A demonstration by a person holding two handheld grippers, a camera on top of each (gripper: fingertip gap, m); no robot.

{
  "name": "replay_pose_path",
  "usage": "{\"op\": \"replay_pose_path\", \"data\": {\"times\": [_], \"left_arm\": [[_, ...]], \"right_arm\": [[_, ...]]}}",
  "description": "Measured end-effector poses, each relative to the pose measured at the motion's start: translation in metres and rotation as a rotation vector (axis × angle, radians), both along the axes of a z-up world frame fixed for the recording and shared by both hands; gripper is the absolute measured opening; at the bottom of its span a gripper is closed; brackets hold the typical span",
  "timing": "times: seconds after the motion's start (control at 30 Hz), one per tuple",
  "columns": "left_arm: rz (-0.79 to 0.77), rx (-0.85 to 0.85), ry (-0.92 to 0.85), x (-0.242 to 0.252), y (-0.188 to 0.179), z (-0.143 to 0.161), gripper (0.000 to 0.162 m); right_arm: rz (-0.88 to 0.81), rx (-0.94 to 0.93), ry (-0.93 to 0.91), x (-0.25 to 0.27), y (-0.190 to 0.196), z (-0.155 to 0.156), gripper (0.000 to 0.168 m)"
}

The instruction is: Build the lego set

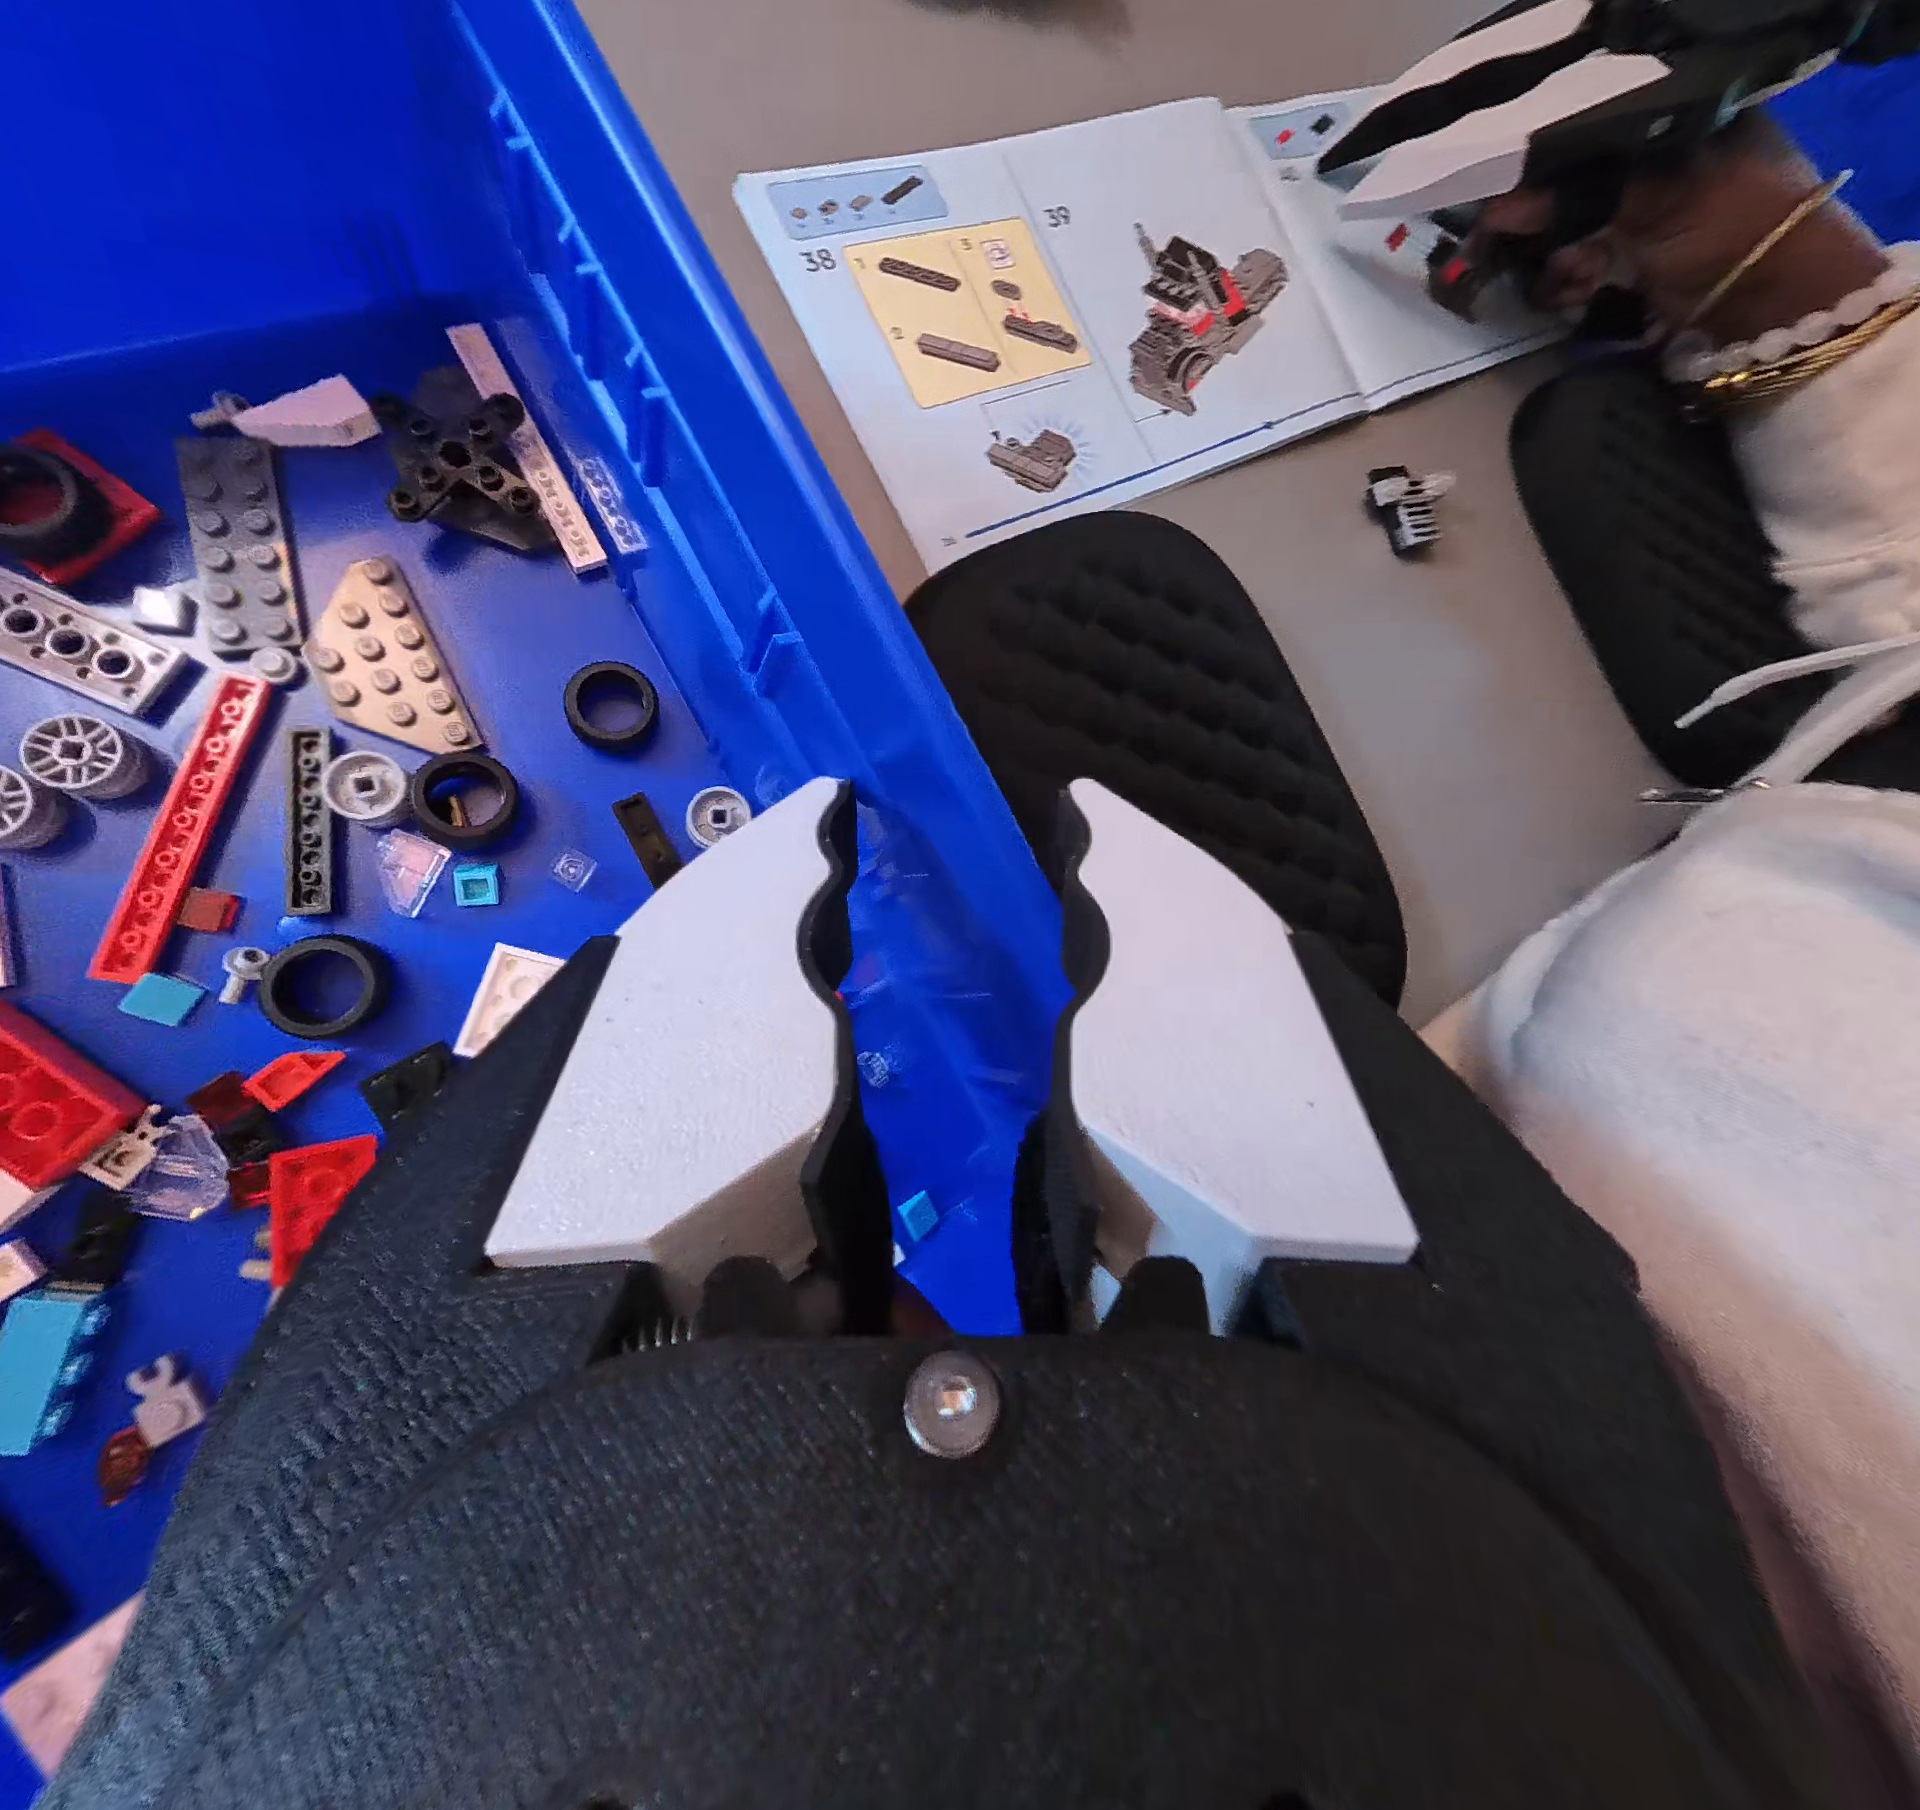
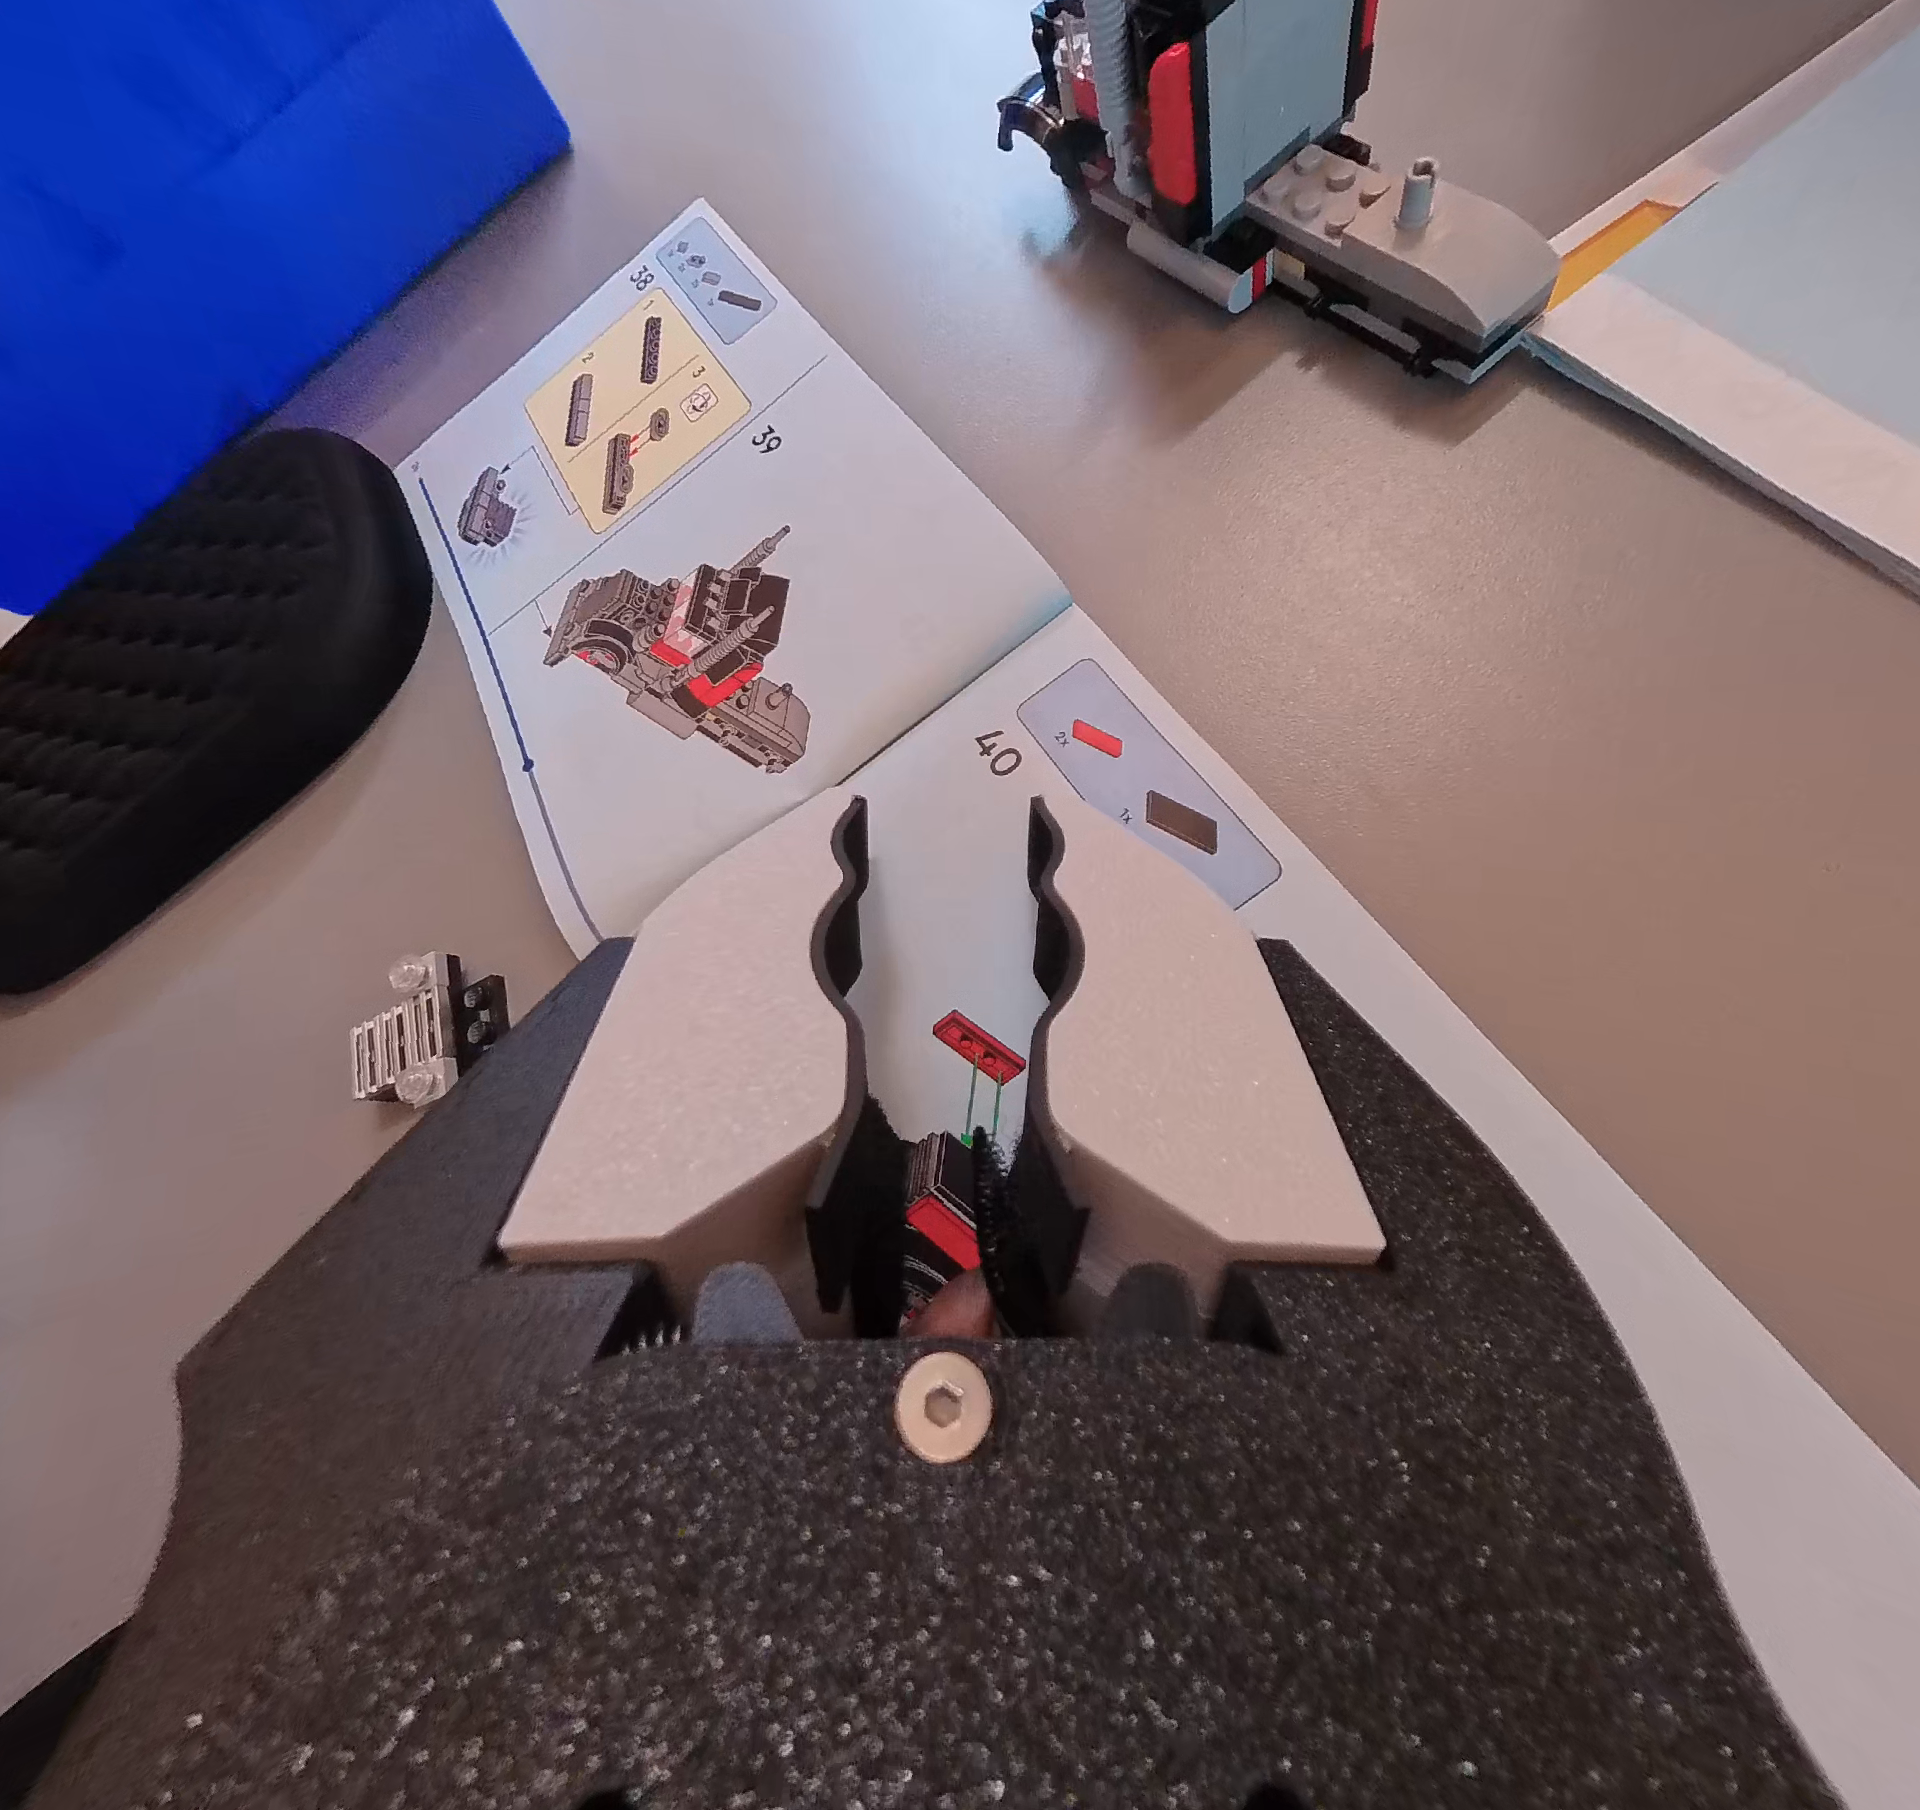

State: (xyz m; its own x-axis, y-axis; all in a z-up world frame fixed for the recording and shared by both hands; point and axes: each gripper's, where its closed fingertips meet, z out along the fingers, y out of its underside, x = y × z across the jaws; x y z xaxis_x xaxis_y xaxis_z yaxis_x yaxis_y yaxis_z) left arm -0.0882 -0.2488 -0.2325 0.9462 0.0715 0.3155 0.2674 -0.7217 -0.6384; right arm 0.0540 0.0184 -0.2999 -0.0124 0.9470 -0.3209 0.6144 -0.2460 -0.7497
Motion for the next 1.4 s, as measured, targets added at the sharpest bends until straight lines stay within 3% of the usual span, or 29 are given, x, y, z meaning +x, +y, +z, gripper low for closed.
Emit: {"op": "replay_pose_path", "data": {"times": [0.27,0.43,0.57,0.8,1.0,1.4], "left_arm": [[-0.055,0.011,-0.075,0.013,0.000,0.001,0.036],[-0.063,0.013,-0.074,0.013,0.000,0.001,0.037],[-0.055,0.027,-0.093,0.013,0.000,0.001,0.037],[-0.065,0.027,-0.096,0.014,0.001,0.001,0.039],[-0.066,0.038,-0.131,0.014,0.002,0.001,0.041],[-0.066,0.038,-0.118,0.014,0.002,0.001,0.040]], "right_arm": [[0.029,0.013,0.007,0.000,-0.004,0.001,0.037],[0.373,0.153,0.046,0.013,-0.053,0.017,0.042],[0.615,0.136,0.084,0.035,-0.109,0.029,0.042],[0.482,0.174,0.026,0.049,-0.123,0.018,0.041],[0.475,0.199,-0.021,0.047,-0.128,0.012,0.030],[0.489,0.305,-0.075,0.040,-0.125,0.002,0.031]]}}
